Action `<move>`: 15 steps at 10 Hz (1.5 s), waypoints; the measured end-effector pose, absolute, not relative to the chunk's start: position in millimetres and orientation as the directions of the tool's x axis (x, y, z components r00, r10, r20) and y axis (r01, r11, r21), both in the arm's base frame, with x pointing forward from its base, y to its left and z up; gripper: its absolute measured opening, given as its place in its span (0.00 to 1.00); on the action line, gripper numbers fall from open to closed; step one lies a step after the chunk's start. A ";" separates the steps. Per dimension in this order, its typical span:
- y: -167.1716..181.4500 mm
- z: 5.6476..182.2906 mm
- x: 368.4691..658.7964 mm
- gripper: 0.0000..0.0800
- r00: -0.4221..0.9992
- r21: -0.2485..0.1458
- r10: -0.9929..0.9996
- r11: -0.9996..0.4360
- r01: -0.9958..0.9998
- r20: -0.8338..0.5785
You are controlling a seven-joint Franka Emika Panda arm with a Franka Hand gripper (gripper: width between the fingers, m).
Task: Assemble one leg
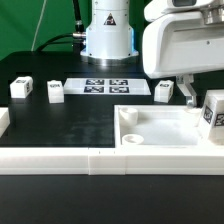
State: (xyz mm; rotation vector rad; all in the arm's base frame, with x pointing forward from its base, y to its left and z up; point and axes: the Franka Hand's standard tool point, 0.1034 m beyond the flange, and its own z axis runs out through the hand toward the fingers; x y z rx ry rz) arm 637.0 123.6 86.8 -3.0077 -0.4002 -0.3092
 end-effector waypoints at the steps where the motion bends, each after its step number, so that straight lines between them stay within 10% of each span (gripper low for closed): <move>1: 124.4 88.2 635.7 0.81 0.957 -0.080 0.264 -0.958 0.275 0.120; 5: 121.8 88.3 644.6 0.81 0.959 -0.089 0.277 -0.955 0.282 0.064; 8: 120.8 88.3 645.0 0.36 0.959 -0.089 0.276 -0.956 0.281 0.065; 12: 120.1 88.2 645.2 0.36 0.972 -0.091 0.229 -0.968 0.234 0.061; 15: 116.3 87.8 644.3 0.36 0.968 -0.105 -0.246 -0.965 -0.240 0.056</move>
Offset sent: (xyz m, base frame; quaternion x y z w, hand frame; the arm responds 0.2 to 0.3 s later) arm 0.0045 -0.0070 -0.0015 -0.0043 0.0293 -0.0234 0.9993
